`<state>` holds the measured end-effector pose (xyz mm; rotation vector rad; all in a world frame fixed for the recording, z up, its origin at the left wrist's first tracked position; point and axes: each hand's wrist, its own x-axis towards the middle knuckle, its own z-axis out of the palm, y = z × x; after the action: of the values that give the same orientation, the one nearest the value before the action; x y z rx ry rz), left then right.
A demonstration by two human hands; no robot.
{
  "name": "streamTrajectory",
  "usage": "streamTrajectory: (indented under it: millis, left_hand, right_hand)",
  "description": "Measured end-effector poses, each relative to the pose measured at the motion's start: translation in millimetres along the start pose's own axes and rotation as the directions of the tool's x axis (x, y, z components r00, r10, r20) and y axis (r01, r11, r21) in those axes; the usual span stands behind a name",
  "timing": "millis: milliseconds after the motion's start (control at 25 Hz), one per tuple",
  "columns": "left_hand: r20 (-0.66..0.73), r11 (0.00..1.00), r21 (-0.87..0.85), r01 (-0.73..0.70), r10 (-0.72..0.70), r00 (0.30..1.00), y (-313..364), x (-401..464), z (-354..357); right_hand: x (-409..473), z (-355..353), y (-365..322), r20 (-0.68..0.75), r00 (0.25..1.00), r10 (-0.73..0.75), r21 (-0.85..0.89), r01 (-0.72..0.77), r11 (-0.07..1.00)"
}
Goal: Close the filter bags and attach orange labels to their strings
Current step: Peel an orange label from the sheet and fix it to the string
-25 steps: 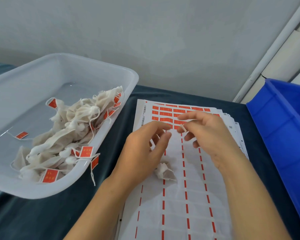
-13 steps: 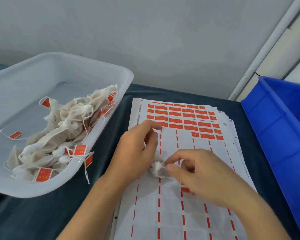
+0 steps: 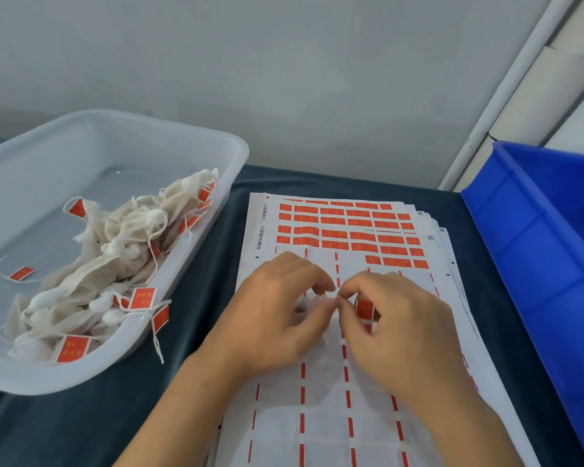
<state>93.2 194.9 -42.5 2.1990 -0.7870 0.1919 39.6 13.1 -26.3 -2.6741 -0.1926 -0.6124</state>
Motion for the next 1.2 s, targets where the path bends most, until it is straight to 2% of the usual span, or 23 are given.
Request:
streamTrajectory:
  millis: [160, 360, 560, 760, 960, 1200]
  left_hand:
    - [0.038, 0.999, 0.053, 0.003, -0.005, 0.999, 4.6, 0.4, 7.8]
    - [-0.039, 0.987, 0.156, -0.029, 0.036, 0.999, 4.2, 1.5, 11.8]
    - [-0.068, 0.995, 0.047, 0.086, -0.083, 0.994, 3.4, 0.8, 16.1]
    - [-0.018, 0.95, -0.181, 0.253, -0.261, 0.965, 7.3, 3.7, 21.5]
    - [0.045, 0.944, -0.188, 0.27, -0.266, 0.963, 7.9, 3.4, 21.5]
    - [0.026, 0.924, -0.232, 0.305, -0.308, 0.951, 6.1, 4.5, 21.0]
  right_hand:
    - [-1.9, 1.9, 6.9, -0.123, 0.989, -0.087, -0.046, 0.082, 0.996]
    - [-4.3, 5.2, 10.4, -0.133, 0.989, -0.071, -0.04, 0.066, 0.997]
    - [-5.7, 10.5, 14.0, -0.078, 0.994, -0.081, -0.039, 0.079, 0.996]
    - [-5.8, 14.0, 18.7, -0.154, 0.988, -0.027, -0.028, 0.023, 0.999]
    - [-6.0, 17.1, 22.9, -0.213, 0.977, -0.022, -0.039, 0.014, 0.999]
    - [-4.3, 19.0, 24.5, -0.218, 0.976, 0.0, -0.019, -0.004, 1.0]
